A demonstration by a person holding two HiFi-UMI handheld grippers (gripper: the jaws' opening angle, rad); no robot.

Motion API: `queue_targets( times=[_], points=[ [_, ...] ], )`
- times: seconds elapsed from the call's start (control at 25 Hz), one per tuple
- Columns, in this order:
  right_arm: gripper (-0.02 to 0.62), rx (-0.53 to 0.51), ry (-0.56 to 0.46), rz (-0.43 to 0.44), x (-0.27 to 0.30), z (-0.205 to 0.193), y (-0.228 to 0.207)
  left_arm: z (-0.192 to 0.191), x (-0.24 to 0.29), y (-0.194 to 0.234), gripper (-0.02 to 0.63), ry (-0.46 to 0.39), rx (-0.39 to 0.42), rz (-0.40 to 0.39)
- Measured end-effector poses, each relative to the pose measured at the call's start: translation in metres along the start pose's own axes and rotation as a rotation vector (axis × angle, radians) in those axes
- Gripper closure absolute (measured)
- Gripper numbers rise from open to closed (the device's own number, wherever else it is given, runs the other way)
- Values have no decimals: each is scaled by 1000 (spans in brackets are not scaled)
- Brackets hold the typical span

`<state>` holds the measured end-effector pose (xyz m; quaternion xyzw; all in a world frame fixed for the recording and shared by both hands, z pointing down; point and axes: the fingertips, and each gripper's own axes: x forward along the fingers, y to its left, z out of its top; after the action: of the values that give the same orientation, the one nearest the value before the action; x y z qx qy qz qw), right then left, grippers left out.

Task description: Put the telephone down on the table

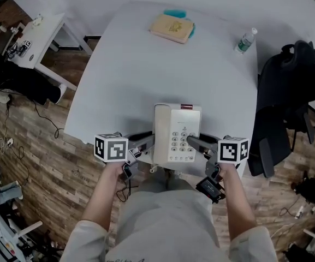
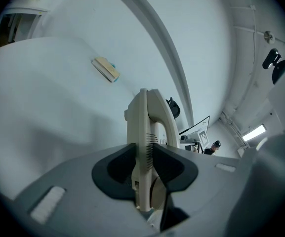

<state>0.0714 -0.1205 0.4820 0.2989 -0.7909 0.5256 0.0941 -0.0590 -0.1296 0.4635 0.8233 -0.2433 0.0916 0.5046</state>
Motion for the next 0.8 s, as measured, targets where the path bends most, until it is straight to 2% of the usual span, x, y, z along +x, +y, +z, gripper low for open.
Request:
queue_targets(
  times=[0.8],
  points=[
    [376,80,16,8,32,8,-29,13,20,42,485,32,-38,5]
  ],
)
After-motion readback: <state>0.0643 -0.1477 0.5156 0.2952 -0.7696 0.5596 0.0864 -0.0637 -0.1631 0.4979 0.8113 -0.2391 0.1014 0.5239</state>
